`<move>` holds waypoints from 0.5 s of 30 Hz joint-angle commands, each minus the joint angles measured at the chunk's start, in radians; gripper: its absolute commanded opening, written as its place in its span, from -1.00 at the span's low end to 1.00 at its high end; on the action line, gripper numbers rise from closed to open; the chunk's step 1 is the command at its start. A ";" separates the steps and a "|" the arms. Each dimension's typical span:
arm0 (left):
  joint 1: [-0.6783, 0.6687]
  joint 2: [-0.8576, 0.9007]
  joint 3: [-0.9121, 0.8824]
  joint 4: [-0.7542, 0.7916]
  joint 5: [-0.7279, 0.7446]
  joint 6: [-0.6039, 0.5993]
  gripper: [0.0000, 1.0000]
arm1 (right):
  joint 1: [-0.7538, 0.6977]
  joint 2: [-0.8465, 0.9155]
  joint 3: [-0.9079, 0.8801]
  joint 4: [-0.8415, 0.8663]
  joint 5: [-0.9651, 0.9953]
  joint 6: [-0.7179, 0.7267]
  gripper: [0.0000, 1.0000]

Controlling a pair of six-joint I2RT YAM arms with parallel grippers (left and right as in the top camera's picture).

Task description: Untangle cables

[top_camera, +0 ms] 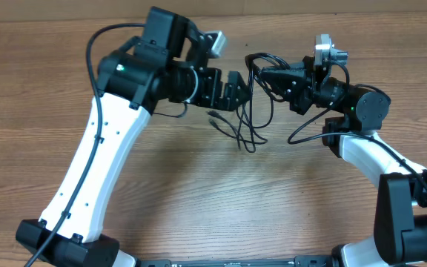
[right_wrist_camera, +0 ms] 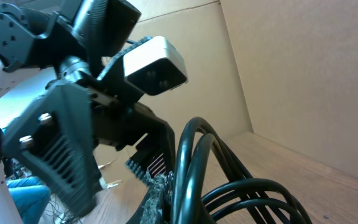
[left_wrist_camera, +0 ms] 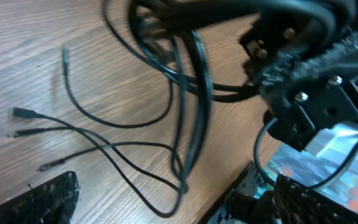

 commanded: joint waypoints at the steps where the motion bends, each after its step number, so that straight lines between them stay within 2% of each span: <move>1: -0.034 0.014 0.020 0.004 -0.011 -0.032 1.00 | -0.004 -0.018 0.009 0.015 0.029 0.015 -0.92; 4: -0.051 0.040 0.021 0.008 -0.087 -0.046 0.97 | -0.004 -0.018 0.009 0.022 0.042 0.040 -0.92; 10: -0.051 0.086 0.020 0.067 -0.109 -0.051 0.86 | -0.004 -0.018 0.009 0.022 0.041 0.063 -0.92; 15: -0.058 0.125 0.020 0.085 -0.109 -0.051 0.65 | -0.004 -0.018 0.009 0.022 0.042 0.066 -0.92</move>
